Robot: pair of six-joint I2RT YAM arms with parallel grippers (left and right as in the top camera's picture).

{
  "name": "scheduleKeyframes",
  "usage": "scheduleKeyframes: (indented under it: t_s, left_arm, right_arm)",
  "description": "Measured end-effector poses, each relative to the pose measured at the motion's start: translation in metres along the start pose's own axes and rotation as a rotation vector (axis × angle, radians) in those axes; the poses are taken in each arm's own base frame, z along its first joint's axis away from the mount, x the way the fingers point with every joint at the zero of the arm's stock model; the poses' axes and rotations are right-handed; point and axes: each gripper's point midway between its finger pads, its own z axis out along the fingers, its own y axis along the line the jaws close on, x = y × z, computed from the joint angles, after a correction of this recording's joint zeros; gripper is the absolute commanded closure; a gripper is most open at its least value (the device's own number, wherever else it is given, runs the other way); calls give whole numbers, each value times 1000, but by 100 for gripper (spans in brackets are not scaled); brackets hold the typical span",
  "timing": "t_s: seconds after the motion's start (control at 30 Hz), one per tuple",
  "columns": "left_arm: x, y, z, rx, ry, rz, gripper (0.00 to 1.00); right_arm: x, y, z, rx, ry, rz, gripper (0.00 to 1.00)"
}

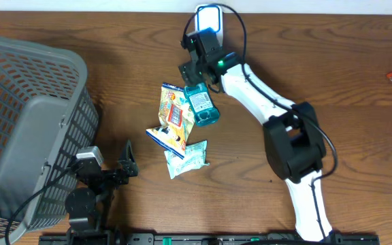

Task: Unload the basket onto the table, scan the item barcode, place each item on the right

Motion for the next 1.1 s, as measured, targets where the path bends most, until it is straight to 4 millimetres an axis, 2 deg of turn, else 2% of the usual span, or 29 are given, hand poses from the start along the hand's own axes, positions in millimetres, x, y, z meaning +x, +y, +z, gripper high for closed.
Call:
scheduleKeyframes:
  t_s: [0.03,0.13,0.23,0.3,0.37,0.57,0.67,1.1]
  left_arm:
    - [0,0,0,0,0,0,0]
    - [0,0,0,0,0,0,0]
    - [0,0,0,0,0,0,0]
    - [0,0,0,0,0,0,0]
    - [0,0,0,0,0,0,0]
    - [0,0,0,0,0,0,0]
    - [0,0,0,0,0,0,0]
    - [0,0,0,0,0,0,0]
  right_arm:
    - [6,-2,6,7,16,4,46]
    - [24,-3,21,14,64,15,43]
    - [27,-2,22,4,75,15,45]
    - [28,1,22,-11,81,17,55]
    - [32,4,21,-29,97,23,59]
    - [63,1,16,-10,228,28,66]
    - [78,-7,8,28,296,29,67]
    - [146,-67,-42,106,625,148,79]
